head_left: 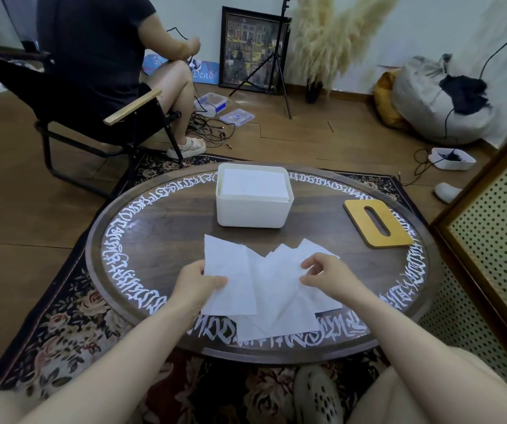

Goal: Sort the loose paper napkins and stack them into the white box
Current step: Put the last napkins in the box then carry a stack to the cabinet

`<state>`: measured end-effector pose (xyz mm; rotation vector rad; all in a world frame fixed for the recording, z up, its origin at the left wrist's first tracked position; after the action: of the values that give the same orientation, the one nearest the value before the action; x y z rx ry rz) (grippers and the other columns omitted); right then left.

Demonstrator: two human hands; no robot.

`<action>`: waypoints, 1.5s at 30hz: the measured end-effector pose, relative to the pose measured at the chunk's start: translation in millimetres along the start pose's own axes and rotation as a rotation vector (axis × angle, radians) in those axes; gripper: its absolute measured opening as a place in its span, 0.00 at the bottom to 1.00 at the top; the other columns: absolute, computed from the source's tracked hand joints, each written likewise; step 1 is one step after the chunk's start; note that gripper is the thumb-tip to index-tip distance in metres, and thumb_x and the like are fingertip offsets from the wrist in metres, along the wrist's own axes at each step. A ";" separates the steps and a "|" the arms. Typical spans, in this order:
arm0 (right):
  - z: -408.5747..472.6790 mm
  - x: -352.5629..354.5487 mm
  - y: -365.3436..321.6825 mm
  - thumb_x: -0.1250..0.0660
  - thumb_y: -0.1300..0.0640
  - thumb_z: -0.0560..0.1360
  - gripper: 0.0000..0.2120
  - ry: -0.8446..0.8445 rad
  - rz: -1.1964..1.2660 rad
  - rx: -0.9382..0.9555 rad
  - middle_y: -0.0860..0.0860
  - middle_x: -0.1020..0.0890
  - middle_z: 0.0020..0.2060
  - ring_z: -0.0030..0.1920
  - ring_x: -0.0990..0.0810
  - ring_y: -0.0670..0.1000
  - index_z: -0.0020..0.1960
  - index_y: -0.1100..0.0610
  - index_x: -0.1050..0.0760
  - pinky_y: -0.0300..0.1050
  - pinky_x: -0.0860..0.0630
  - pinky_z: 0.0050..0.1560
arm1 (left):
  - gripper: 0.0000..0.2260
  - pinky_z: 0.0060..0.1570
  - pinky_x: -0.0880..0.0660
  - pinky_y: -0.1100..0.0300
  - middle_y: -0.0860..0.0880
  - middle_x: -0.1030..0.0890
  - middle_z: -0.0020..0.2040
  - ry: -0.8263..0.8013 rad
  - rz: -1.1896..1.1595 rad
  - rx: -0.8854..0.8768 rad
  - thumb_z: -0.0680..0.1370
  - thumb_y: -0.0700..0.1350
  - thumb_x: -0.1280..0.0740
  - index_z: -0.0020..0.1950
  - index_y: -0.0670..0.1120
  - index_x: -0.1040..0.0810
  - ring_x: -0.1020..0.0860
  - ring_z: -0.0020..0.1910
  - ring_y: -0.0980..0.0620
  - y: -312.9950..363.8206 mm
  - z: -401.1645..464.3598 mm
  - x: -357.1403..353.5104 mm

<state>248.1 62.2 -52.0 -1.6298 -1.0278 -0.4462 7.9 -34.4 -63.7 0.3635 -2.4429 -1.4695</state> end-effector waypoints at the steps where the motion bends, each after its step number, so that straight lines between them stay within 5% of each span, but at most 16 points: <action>1: 2.4 0.4 2.2 0.29 0.54 0.73 0.12 0.005 -0.051 -0.003 0.49 0.23 0.48 0.44 0.23 0.49 0.55 0.52 0.26 0.45 0.26 0.48 | 0.08 0.37 0.24 0.57 0.45 0.18 0.48 0.002 0.006 0.001 0.75 0.33 0.32 0.52 0.42 0.21 0.19 0.44 0.46 -1.2 0.0 2.3; 9: 12.0 -7.6 1.5 0.25 0.42 0.67 0.31 -0.035 -0.247 -0.081 0.51 0.29 0.57 0.47 0.21 0.50 0.62 0.55 0.32 0.48 0.23 0.50 | 0.07 0.34 0.27 0.59 0.49 0.19 0.43 0.012 0.016 -0.018 0.75 0.32 0.33 0.46 0.45 0.23 0.21 0.41 0.50 -2.3 -4.7 13.5; 16: 10.1 -19.6 -7.5 0.24 0.43 0.66 0.25 -0.019 -0.348 -0.055 0.50 0.29 0.53 0.47 0.22 0.51 0.53 0.54 0.31 0.46 0.26 0.45 | 0.07 0.33 0.27 0.59 0.50 0.19 0.42 0.019 0.015 -0.027 0.75 0.33 0.33 0.49 0.44 0.22 0.21 0.40 0.51 0.0 -6.4 17.1; 25: 9.7 -28.5 -12.7 0.24 0.58 0.68 0.18 0.002 -0.030 -0.033 0.48 0.28 0.39 0.38 0.30 0.48 0.44 0.53 0.34 0.43 0.33 0.37 | 0.07 0.37 0.26 0.58 0.49 0.20 0.44 0.009 0.018 -0.016 0.76 0.33 0.33 0.50 0.44 0.23 0.21 0.43 0.50 0.7 -6.9 20.7; 32: 10.7 -32.1 -13.4 0.27 0.62 0.69 0.15 0.040 0.192 -0.071 0.49 0.24 0.39 0.38 0.24 0.50 0.46 0.52 0.32 0.49 0.26 0.43 | 0.09 0.36 0.26 0.58 0.51 0.20 0.43 -0.002 0.020 -0.014 0.76 0.33 0.33 0.47 0.47 0.24 0.21 0.43 0.50 0.5 -6.8 18.2; 39: 7.8 -34.3 -19.4 0.30 0.62 0.73 0.20 0.080 0.406 -0.146 0.50 0.25 0.40 0.33 0.26 0.48 0.61 0.55 0.33 0.41 0.30 0.34 | 0.08 0.45 0.24 0.53 0.47 0.19 0.48 0.012 0.050 -0.006 0.76 0.34 0.33 0.51 0.45 0.22 0.20 0.49 0.45 -0.6 -5.8 19.3; 45: -0.6 -37.5 -25.5 0.30 0.60 0.74 0.09 0.011 0.391 -0.220 0.52 0.25 0.31 0.27 0.30 0.48 0.40 0.58 0.31 0.35 0.37 0.20 | 0.09 0.49 0.24 0.51 0.46 0.19 0.51 0.019 0.046 -0.005 0.76 0.34 0.33 0.54 0.44 0.22 0.21 0.51 0.44 -0.1 -5.6 19.4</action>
<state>207.0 47.5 -64.3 -1.9697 -0.6442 -0.3107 -8.1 -45.8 -59.4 0.3160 -2.4164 -1.4463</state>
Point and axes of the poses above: each hand's wrist, its own z-axis towards the middle knuckle, its own x-axis out of the back of the hand, y = z × x, the point moved 3 cm from there along z, towards the middle knuckle
